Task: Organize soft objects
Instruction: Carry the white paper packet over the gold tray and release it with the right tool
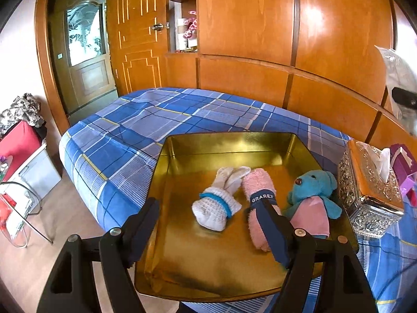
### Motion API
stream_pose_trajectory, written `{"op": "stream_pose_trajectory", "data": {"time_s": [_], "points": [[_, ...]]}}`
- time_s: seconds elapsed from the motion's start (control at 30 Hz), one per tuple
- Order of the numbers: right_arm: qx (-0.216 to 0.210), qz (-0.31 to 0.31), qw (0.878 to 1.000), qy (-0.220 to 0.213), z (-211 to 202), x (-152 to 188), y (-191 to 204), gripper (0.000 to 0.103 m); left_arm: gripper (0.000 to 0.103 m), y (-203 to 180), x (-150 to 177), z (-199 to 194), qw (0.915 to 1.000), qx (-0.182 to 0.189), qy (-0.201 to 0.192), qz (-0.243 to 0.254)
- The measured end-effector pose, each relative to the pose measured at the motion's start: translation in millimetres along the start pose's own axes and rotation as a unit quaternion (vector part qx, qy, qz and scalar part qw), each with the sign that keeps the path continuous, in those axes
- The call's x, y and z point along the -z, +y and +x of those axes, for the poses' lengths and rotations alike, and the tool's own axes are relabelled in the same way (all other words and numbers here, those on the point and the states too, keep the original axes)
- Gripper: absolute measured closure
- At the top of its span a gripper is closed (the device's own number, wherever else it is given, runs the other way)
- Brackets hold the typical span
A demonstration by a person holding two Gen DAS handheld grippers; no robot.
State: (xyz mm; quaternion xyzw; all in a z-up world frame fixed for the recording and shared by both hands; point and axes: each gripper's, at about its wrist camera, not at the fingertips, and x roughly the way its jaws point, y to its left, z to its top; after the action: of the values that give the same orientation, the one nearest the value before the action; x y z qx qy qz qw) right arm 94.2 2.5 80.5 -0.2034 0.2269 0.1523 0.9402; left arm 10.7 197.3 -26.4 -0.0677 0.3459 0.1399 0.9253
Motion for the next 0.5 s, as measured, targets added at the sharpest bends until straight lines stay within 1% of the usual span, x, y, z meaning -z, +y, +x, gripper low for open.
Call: {"op": "stream_pose_trajectory", "data": {"time_s": [0.13, 0.2, 0.4, 0.5], "points": [[-0.018, 0.003, 1.0, -0.004, -11.4, -3.0, 19.6, 0.056, 0.026, 5.6, 1.5, -1.3, 1.0, -0.003, 0.0, -0.005], [-0.02, 0.005, 1.0, -0.007, -15.0, -2.7, 28.5, 0.056, 0.022, 8.3, 2.9, -1.9, 1.0, -0.006, -0.001, -0.008], [-0.039, 0.013, 0.999, -0.009, -21.4, -5.9, 45.8, 0.056, 0.02, 15.7, 4.0, -3.1, 0.9998, -0.01, -0.002, -0.015], [-0.04, 0.008, 0.999, -0.018, -26.1, -7.6, 57.8, 0.056, 0.014, 19.9, 3.0, -5.0, 0.9997, -0.011, -0.007, -0.02]]}}
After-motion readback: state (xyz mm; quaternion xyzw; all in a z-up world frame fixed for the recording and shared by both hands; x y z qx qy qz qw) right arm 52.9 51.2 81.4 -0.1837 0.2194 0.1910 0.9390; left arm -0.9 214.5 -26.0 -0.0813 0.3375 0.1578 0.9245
